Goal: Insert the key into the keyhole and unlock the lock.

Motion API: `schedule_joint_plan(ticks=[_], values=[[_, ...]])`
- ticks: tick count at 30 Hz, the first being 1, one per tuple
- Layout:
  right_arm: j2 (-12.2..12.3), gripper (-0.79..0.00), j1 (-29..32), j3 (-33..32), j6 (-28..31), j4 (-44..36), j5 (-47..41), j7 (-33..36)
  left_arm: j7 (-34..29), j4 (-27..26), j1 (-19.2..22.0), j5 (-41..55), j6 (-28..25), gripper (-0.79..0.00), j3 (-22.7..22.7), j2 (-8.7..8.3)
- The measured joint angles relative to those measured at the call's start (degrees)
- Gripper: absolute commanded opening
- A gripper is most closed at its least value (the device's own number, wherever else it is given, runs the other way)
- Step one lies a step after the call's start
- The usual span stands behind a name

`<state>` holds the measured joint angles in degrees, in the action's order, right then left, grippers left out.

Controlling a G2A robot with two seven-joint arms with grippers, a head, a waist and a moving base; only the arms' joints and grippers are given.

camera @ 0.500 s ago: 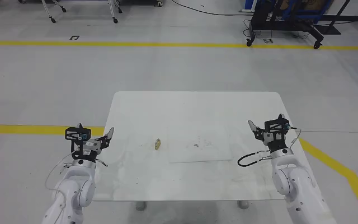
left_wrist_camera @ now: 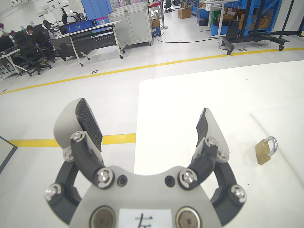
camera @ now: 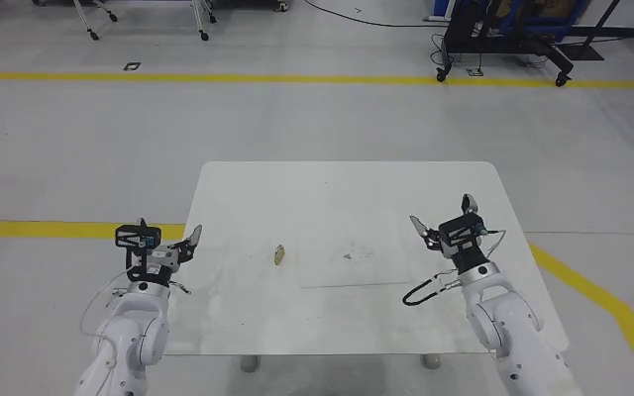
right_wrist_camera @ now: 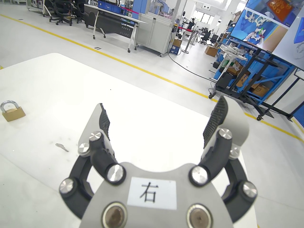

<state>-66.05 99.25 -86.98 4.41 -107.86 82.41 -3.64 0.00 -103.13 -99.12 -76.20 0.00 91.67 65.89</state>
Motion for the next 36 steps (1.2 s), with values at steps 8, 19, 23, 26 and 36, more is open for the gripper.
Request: schedule_joint_plan(ticks=[8, 19, 23, 26, 36], values=[[0.0, 0.000, -1.1, 0.6, -1.9, 0.4, 3.4, 1.5, 0.0, 0.0, 0.0, 0.0, 0.0, 0.000, 0.0, 0.00], [-0.2, 0.000, -18.1, 13.6, 25.1, 14.5, 8.9, 5.4, 0.0, 0.0, 0.0, 0.0, 0.0, 0.000, 0.0, 0.00], [0.0, 0.000, -24.5, 17.5, 37.7, 21.1, 12.1, 0.9, 0.0, 0.0, 0.0, 0.0, 0.0, 0.000, 0.0, 0.00], [0.0, 0.000, -29.6, 20.7, 46.7, 27.2, 15.1, -3.8, 0.0, 0.0, 0.0, 0.0, 0.0, 0.000, 0.0, 0.00], [-1.3, -0.132, -41.5, 31.0, 53.6, 46.1, 15.0, -8.4, 0.0, 0.0, 0.0, 0.0, 0.0, 0.000, 0.0, 0.00]])
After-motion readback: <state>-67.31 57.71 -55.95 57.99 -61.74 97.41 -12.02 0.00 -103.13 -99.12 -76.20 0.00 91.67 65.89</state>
